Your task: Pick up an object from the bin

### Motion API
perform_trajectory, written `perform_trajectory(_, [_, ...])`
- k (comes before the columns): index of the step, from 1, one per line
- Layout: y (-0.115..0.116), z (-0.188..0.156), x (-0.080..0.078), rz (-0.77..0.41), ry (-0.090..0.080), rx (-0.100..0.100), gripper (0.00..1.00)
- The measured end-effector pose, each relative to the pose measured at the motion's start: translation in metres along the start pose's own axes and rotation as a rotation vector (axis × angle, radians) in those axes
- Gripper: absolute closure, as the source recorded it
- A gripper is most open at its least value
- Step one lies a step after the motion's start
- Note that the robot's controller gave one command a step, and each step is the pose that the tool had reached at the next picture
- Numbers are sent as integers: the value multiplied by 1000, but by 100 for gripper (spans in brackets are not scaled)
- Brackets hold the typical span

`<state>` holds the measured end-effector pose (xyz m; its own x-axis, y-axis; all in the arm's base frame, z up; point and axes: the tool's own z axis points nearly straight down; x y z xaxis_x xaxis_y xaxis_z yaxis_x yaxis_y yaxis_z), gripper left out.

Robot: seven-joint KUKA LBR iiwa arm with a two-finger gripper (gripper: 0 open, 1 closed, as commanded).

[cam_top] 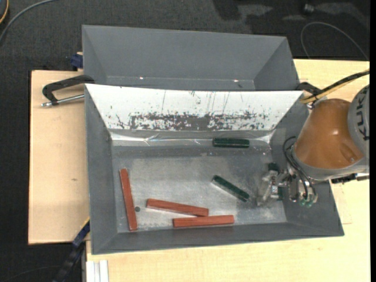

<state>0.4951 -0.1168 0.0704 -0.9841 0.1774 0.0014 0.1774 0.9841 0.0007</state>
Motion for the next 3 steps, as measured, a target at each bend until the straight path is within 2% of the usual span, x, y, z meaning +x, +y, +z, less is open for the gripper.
perform_trajectory(1, [0,0,0,0,0,0,0])
perform_trajectory(2, [67,0,3,-559,-4,-1,0])
perform_trajectory(3, [65,0,3,-557,-3,0,100])
